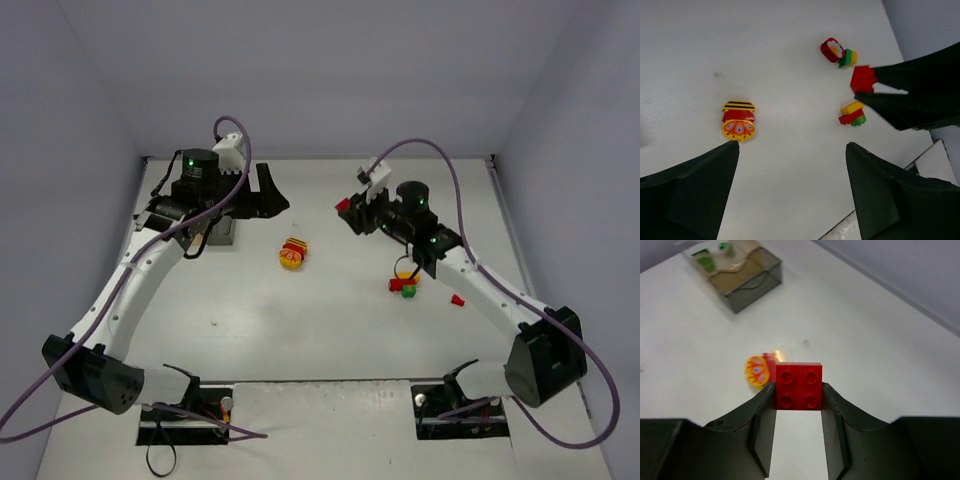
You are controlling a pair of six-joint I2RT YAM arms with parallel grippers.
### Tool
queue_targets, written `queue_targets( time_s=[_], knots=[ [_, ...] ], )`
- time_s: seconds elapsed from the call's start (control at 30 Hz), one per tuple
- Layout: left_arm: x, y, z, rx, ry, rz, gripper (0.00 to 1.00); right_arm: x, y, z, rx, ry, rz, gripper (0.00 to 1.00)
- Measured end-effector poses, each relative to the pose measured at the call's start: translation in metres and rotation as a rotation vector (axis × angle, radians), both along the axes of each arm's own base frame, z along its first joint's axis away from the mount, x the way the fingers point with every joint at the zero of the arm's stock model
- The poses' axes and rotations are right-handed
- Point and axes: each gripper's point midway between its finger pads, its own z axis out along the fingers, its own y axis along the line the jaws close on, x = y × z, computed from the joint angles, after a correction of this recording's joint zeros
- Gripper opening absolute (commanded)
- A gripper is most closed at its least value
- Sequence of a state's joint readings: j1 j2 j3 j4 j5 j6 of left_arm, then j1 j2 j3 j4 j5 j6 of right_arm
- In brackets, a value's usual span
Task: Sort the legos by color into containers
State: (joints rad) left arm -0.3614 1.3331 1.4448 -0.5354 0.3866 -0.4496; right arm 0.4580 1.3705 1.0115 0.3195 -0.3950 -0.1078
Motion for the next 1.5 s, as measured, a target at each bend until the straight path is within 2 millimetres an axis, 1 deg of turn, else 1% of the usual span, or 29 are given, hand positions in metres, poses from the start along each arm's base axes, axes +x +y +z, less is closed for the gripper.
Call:
queue_targets(
  time_s=[0.07, 0.13, 0.23, 0.3, 0.37, 0.4, 0.5, 0.57, 0.8, 0.87, 1.03, 1.13, 1.17, 1.27, 1.3, 1.37, 1.4, 1.43, 1.5],
  knots=[
    [-0.008, -0.005, 0.012, -0.026, -0.012, -0.038, 0.80, -0.028, 0.019, 0.002, 0.012, -0.001, 0.074, 0.00],
    [-0.017, -0.009, 0.020, -0.052, -0.017, -0.076, 0.80, -0.051, 0.039, 0.007, 0.021, -0.011, 0.142, 0.00],
    [-0.030, -0.015, 0.027, -0.092, -0.006, -0.125, 0.76, -0.079, 0.062, 0.020, 0.039, -0.039, 0.225, 0.00],
    [-0.037, -0.019, 0.029, -0.118, 0.011, -0.149, 0.73, -0.092, 0.070, 0.027, 0.049, -0.053, 0.260, 0.00],
    [-0.043, -0.023, 0.028, -0.150, 0.037, -0.170, 0.71, -0.098, 0.074, 0.030, 0.053, -0.061, 0.274, 0.00],
    [-0.047, -0.026, 0.025, -0.168, 0.056, -0.180, 0.67, -0.100, 0.076, 0.031, 0.053, -0.063, 0.277, 0.00],
    [-0.056, -0.035, 0.017, -0.211, 0.112, -0.209, 0.61, -0.104, 0.079, 0.030, 0.050, -0.063, 0.281, 0.00],
    [-0.060, -0.040, 0.014, -0.228, 0.141, -0.228, 0.61, -0.105, 0.080, 0.030, 0.049, -0.062, 0.284, 0.00],
    [-0.072, -0.063, 0.016, -0.281, 0.187, -0.316, 0.59, -0.106, 0.081, 0.029, 0.043, -0.064, 0.279, 0.00],
    [-0.073, -0.067, 0.013, -0.281, 0.201, -0.330, 0.57, -0.105, 0.081, 0.029, 0.041, -0.065, 0.277, 0.00],
    [-0.072, -0.074, -0.001, -0.272, 0.245, -0.344, 0.56, -0.105, 0.080, 0.029, 0.039, -0.068, 0.273, 0.00],
    [-0.069, -0.076, -0.009, -0.269, 0.268, -0.340, 0.47, -0.105, 0.080, 0.029, 0.039, -0.067, 0.274, 0.00],
    [-0.067, -0.077, -0.010, -0.269, 0.271, -0.339, 0.40, -0.105, 0.080, 0.029, 0.039, -0.067, 0.274, 0.00],
    [-0.065, -0.078, -0.010, -0.276, 0.272, -0.339, 0.32, -0.105, 0.080, 0.029, 0.039, -0.067, 0.274, 0.00],
    [-0.065, -0.079, -0.010, -0.277, 0.270, -0.339, 0.22, -0.105, 0.080, 0.029, 0.039, -0.067, 0.274, 0.00],
    [-0.064, -0.079, -0.010, -0.279, 0.269, -0.338, 0.10, -0.104, 0.080, 0.029, 0.038, -0.069, 0.273, 0.00],
    [-0.064, -0.079, -0.010, -0.280, 0.271, -0.338, 0.01, -0.104, 0.080, 0.029, 0.037, -0.072, 0.271, 0.01],
    [-0.064, -0.079, -0.010, -0.280, 0.273, -0.335, 0.00, -0.104, 0.080, 0.029, 0.036, -0.072, 0.271, 0.07],
    [-0.063, -0.079, -0.011, -0.279, 0.273, -0.331, 0.00, -0.103, 0.080, 0.028, 0.032, -0.072, 0.272, 0.28]
  ],
)
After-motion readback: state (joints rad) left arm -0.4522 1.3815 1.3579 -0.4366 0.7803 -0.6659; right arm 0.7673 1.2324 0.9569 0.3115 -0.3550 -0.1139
